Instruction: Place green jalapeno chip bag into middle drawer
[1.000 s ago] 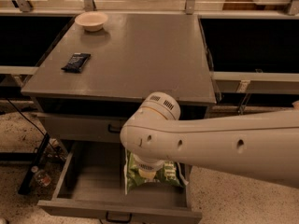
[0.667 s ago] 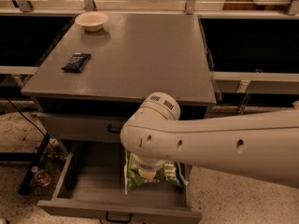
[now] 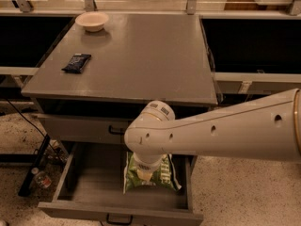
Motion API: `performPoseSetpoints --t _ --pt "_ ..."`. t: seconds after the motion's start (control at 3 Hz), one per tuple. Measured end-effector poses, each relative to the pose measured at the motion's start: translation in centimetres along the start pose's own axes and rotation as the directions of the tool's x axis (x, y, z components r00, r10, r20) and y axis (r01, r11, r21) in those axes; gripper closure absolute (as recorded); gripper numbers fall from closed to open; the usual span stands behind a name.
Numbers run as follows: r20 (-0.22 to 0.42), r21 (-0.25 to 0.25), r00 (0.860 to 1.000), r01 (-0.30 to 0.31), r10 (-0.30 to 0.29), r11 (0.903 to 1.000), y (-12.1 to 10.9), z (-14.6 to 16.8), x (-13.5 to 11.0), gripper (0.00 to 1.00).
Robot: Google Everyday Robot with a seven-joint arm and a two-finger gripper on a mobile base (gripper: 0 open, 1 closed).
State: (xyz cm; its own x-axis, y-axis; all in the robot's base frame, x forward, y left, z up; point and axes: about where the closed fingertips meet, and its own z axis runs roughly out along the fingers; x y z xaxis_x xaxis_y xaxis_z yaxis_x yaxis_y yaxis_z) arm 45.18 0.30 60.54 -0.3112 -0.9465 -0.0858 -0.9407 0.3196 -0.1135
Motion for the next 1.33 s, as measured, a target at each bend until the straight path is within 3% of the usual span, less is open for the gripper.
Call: performPoseSetpoints --t 0.67,1.0,1.33 --pt "-0.008 -0.031 1.000 -0.012 0.011 0.9995 0.6 1.6 0.3 1.00" --pt "-0.037 -0.075 0.999 -0.019 0.016 0.9970 1.0 5.3 0.2 1.00" --pt "-0.030 -0.076 0.999 -0.021 0.019 0.9969 1.0 5.5 0.1 1.00"
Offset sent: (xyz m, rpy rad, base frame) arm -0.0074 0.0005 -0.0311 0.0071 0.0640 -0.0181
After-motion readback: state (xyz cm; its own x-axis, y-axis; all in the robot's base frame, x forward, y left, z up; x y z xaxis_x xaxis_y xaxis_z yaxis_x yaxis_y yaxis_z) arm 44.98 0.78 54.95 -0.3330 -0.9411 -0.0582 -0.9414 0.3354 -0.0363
